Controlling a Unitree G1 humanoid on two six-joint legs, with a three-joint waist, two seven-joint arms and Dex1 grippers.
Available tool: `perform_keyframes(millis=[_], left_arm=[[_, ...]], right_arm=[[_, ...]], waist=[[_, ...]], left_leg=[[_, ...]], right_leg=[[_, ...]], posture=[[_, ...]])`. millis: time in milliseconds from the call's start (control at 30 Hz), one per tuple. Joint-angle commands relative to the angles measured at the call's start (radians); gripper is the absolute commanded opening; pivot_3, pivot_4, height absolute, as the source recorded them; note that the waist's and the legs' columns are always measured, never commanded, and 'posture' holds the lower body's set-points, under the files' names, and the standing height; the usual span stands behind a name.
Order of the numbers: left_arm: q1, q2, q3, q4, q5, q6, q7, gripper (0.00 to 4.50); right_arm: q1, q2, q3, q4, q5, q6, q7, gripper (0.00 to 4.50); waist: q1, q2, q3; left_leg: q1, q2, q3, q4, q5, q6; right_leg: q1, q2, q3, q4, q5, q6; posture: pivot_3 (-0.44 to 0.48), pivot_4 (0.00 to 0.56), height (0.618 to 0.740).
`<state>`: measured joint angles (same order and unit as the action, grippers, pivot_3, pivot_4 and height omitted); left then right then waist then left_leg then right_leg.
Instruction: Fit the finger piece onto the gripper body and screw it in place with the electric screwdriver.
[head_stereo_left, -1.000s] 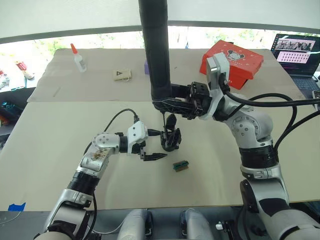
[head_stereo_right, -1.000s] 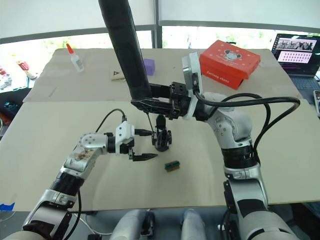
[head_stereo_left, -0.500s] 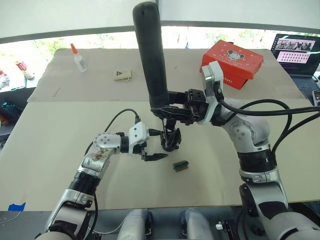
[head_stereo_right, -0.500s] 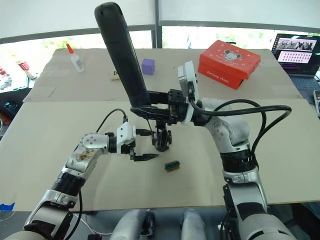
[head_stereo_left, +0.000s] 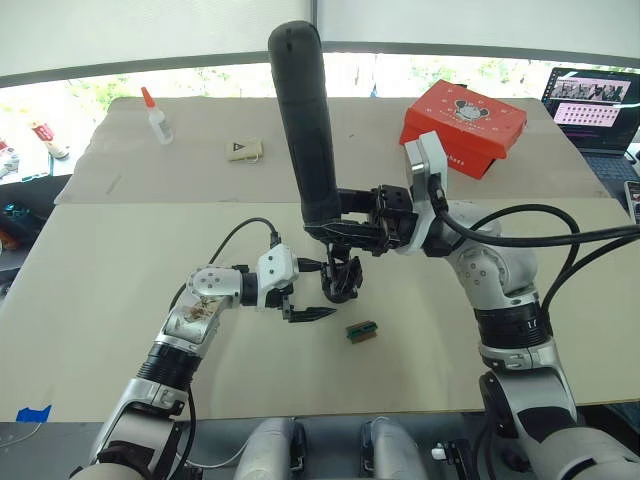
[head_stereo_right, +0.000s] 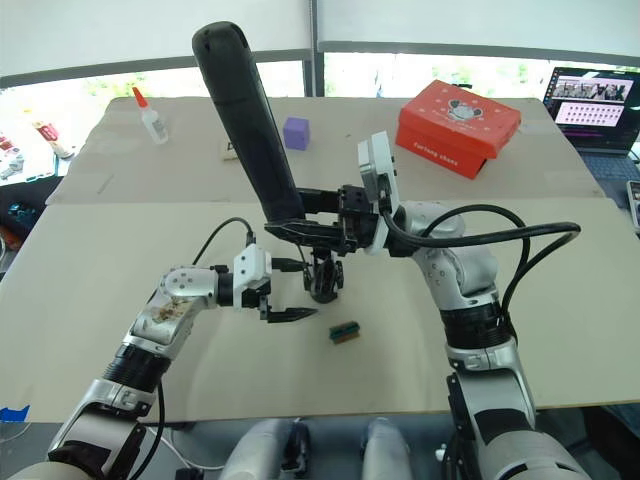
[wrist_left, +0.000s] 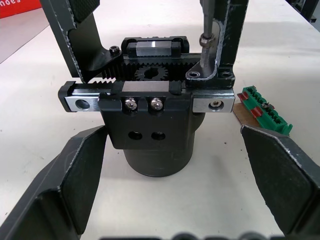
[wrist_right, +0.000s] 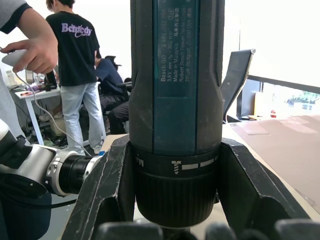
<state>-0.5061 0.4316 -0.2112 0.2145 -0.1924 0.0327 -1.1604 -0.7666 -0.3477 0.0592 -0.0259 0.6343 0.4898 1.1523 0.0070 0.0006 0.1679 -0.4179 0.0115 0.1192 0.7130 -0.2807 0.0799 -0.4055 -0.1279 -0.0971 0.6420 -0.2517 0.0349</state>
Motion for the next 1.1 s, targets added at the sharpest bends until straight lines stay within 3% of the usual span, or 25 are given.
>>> perform_keyframes(millis=[33, 1100], left_arm=[[-0.009, 0.004, 0.005, -0.015, -0.007, -0.005, -0.005, 4.5], [-0.02, 0.0, 0.006, 0.001, -0.003, -0.017, 0.001, 4.5]], right_arm=[[-0.017, -0.009, -0.024, -0.018, 0.001, -0.053, 0.019, 1.89], [-0.025, -0.004, -0.029, -0.044, 0.021, -0.022, 0.007, 1.89]], waist=[[0.0, 0.0, 0.0], [0.0, 0.0, 0.0]], left_leg=[[0.0, 0.0, 0.0, 0.0, 0.0, 0.0], [0.0, 0.0, 0.0, 0.0, 0.0, 0.0]], right_leg=[[0.0, 0.0, 0.0, 0.0, 0.0, 0.0], [0.0, 0.0, 0.0, 0.0, 0.0, 0.0]], posture=[[0.0, 0.15, 0.74], [0.0, 0.15, 0.74]])
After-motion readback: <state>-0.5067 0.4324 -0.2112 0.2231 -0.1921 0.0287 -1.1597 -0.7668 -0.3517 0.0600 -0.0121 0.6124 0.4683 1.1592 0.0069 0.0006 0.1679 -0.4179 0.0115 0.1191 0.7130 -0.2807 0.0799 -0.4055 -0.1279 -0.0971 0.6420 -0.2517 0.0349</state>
